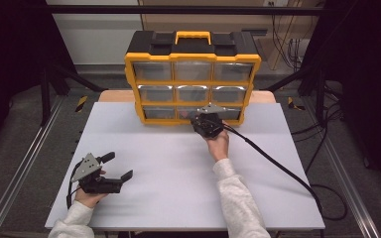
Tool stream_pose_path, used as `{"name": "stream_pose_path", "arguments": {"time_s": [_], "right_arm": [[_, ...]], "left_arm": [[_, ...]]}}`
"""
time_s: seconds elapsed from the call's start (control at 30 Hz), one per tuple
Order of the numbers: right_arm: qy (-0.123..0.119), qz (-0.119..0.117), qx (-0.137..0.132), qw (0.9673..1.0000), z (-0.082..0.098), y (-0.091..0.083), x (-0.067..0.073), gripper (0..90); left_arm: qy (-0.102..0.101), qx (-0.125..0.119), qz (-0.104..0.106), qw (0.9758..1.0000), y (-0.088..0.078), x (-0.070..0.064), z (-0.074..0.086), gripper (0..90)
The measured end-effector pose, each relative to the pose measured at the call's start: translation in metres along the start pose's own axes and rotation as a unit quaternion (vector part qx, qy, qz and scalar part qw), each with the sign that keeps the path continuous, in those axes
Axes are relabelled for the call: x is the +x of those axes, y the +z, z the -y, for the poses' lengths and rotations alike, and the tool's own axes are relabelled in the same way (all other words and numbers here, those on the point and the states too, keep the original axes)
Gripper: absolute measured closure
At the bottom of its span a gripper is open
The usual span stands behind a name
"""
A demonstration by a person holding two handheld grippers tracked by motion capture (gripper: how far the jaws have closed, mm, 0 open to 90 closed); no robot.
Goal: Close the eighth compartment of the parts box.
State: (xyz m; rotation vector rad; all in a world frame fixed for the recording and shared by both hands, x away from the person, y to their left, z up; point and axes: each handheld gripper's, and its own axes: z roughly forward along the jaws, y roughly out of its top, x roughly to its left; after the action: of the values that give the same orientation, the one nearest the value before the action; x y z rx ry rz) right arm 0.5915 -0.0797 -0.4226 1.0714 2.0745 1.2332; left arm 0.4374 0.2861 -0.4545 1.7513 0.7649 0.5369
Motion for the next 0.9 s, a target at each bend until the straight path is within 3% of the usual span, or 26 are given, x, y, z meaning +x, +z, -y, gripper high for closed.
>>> {"name": "stream_pose_path", "arguments": {"time_s": [0.3, 0.4, 0.7, 0.9], "right_arm": [[0.011, -0.032, -0.043, 0.9985, 0.011, -0.05, 0.001, 25.4], [0.009, -0.043, -0.053, 0.9976, 0.017, -0.062, 0.001, 15.8], [0.032, -0.065, -0.087, 0.9936, 0.042, -0.098, -0.003, 2.1], [0.022, -0.067, -0.096, 0.9928, 0.06, -0.119, -0.007, 0.1]], "left_arm": [[0.0, -0.001, -0.003, 1.0, 0.0, 0.0, 0.0, 2.8], [0.0, 0.0, -0.003, 1.0, 0.0, 0.0, 0.0, 2.8], [-0.001, 0.0, -0.004, 1.0, 0.0, 0.0, 0.0, 2.7], [0.0, 0.001, -0.005, 1.0, 0.0, -0.001, 0.0, 2.7]]}}
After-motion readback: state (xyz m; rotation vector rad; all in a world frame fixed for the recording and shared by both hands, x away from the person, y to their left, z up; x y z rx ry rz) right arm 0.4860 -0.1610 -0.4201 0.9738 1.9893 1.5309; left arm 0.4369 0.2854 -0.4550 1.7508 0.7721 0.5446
